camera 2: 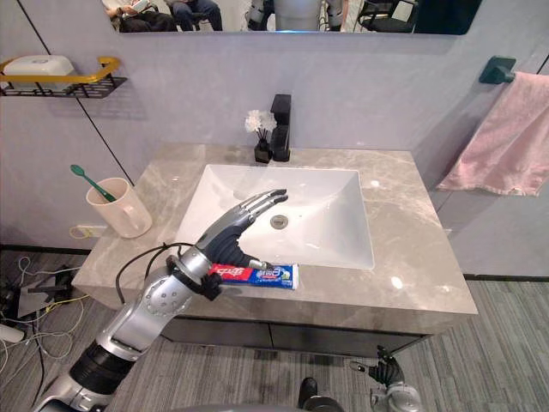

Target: Organize washtable

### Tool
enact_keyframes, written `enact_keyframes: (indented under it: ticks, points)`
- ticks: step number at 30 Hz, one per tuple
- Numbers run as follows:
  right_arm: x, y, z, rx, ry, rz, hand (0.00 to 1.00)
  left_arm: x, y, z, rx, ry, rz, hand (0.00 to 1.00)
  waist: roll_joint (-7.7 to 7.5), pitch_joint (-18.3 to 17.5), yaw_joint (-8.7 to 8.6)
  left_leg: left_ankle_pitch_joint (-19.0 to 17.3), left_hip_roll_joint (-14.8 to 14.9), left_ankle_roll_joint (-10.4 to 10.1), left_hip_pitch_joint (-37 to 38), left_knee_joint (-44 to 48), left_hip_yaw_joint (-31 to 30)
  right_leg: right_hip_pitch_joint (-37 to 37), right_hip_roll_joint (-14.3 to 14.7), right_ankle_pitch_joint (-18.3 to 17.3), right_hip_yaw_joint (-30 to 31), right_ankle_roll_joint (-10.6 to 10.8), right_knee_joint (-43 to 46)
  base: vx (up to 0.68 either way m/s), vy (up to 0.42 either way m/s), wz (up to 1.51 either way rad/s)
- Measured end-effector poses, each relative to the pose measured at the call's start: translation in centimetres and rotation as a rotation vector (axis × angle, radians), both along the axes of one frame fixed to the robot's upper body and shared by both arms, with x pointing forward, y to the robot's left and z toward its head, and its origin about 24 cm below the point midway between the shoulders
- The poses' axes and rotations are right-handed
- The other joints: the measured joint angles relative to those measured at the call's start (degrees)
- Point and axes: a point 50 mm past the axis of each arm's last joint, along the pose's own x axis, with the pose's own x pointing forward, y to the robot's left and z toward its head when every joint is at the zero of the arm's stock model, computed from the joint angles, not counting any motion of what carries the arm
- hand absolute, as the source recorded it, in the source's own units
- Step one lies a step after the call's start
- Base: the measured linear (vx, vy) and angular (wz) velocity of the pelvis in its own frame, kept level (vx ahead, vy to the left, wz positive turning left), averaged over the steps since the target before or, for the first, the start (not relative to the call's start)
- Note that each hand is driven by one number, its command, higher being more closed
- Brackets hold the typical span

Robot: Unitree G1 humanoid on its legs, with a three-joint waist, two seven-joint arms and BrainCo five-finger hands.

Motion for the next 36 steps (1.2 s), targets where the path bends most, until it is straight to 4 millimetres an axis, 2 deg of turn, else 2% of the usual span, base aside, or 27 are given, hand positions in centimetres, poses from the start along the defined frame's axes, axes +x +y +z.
enact_keyframes:
  ticks: [9,16,26,36]
  points:
    - [0.0,-0.4,0.1,-0.01,0.006,0.0,0.0,-0.3,1.5,-3.4,0.093,0.112,0.078,0.0,0.15,0.5,-0.41,0.2,-0.1,0.1,1.9,-1.3,-0.1,1.1,-0.1,-0.3,-0.1,0.4,0.0,0.04,0.047,0.0]
    - [0.0,-0.7,0.2,-0.029,0.01,0.015,0.0,-1.6,2.8,-5.3,0.128,0.196,0.121,0.0,0.19,1.0,-0.53,0.2,-0.1,0.1,2.3,-1.6,-0.2,1.3,-0.1,-0.4,-0.1,0.6,0.0,0.0,0.021,0.0]
    - [0.1,-0.7,0.2,-0.033,0.01,0.018,0.0,-2.1,4.4,-6.1,0.164,0.22,0.181,0.0,0.39,1.5,-0.56,0.1,-0.1,0.1,2.9,-1.9,-0.3,2.0,-0.1,-0.6,-0.3,0.7,0.0,0.0,0.006,0.0]
    - [0.2,-0.8,0.3,-0.045,0.011,0.033,0.0,-2.1,4.4,-6.2,0.201,0.206,0.186,0.0,0.7,1.8,-0.73,0.1,-0.1,0.1,2.9,-2.5,-0.1,1.7,-0.1,-0.7,0.0,0.9,0.0,0.0,0.013,-0.01]
